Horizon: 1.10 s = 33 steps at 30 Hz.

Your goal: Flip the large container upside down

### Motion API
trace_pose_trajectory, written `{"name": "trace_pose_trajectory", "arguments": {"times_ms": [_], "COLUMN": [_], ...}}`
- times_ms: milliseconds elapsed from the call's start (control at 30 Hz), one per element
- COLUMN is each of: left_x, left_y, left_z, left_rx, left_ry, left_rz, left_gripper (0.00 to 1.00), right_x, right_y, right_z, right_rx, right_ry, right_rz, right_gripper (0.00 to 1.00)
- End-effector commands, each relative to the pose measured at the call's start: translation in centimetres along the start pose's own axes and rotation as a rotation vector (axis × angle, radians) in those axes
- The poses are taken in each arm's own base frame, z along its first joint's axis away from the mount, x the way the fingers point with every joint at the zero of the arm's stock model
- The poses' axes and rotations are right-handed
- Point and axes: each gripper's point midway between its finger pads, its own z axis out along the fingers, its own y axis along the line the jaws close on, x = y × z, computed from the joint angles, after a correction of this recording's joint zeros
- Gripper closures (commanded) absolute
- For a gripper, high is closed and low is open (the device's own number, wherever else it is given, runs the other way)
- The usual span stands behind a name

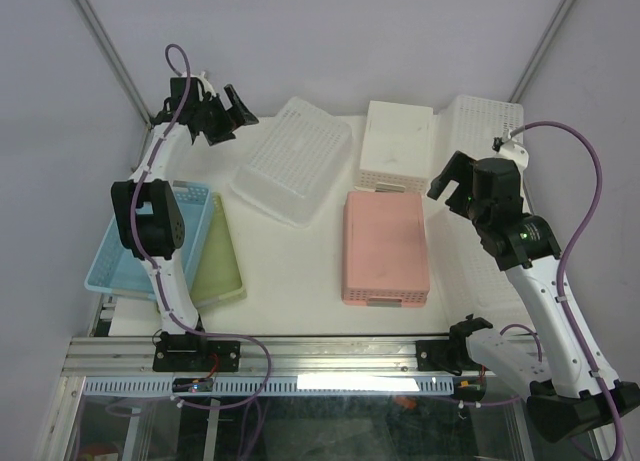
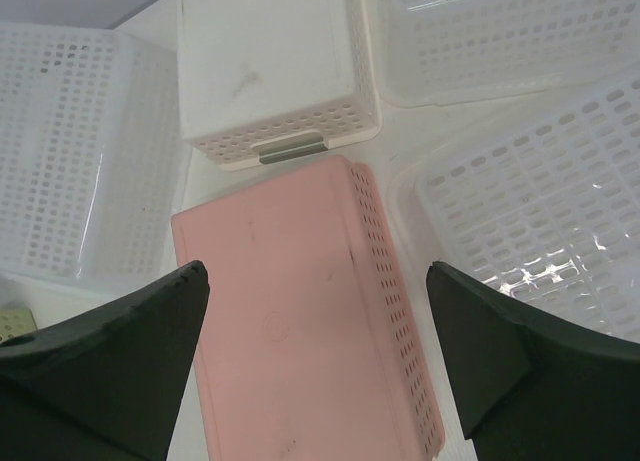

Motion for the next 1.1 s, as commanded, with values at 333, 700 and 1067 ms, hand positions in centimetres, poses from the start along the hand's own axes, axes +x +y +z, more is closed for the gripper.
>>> {"name": "trace_pose_trajectory", "arguments": {"times_ms": [333,700,1067], "left_x": [-2.9,17.3,27.1], "left_y": [-6.3,-16.2,-16.1], "left_z": [-9.3,-8.3,-3.0], "left_rx": [-0.352,-0.181,-0.100], "left_ry": [-0.250,-0.020,0.182], "left_rz": [0.401,0.546,0.604], "left_gripper": [0.01,0.01,0.01], "right_x": [-1.2,-0.4,0.0], "right_y": [1.3,3.8,3.7], "right_z": [0.2,2.1,2.4], "right_rx": [-0.048,-0.136,-0.135], "right_ry": [-0.040,0.005,0.016], "right_rz": [0.037,0.062,0.064], "right_gripper": [0.06,0.06,0.06]}}
